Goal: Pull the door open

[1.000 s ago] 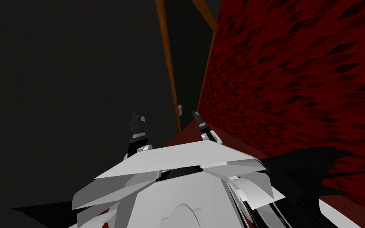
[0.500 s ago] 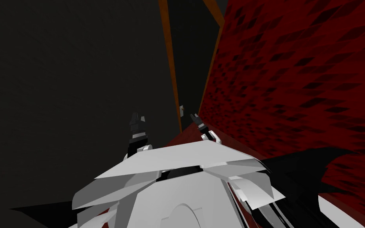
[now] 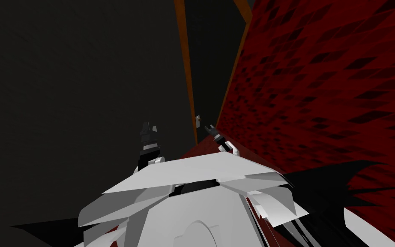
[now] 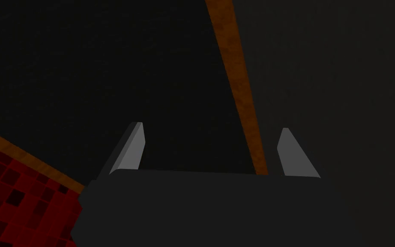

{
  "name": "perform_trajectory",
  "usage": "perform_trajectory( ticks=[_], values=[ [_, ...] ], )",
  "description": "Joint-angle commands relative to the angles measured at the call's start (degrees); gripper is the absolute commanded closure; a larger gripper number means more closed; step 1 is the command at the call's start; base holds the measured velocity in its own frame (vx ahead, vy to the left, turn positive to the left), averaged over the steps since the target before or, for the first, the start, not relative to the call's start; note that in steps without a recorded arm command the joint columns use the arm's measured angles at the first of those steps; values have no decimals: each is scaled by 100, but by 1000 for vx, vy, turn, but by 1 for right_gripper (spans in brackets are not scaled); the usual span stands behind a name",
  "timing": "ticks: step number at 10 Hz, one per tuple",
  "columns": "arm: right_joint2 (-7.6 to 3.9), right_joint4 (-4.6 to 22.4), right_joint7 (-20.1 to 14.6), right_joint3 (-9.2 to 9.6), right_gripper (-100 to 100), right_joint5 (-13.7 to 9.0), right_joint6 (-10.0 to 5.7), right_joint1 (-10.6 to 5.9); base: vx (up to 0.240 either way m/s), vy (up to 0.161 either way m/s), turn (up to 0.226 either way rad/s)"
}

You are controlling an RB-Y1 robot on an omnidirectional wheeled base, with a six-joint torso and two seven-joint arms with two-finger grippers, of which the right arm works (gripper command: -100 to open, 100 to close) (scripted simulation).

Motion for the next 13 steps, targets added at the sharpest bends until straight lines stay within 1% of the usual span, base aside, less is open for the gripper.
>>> perform_trajectory(
  ticks=[1,4,8,9,12,13],
  values=[
    [-73,202,117,12,-100,97,-24,-75,55,-22,63],
    [-220,620,395,56,-100,337,-39,-242,84,-35,88],
    [-379,1071,695,103,-100,597,-54,-421,89,-33,78],
    [-439,1245,810,122,-100,696,-60,-490,114,-49,96],
    [-525,1489,972,147,-100,836,-68,-587,107,-42,56],
    [-510,1436,924,149,-100,809,-42,-588,44,-13,10]
  ],
)
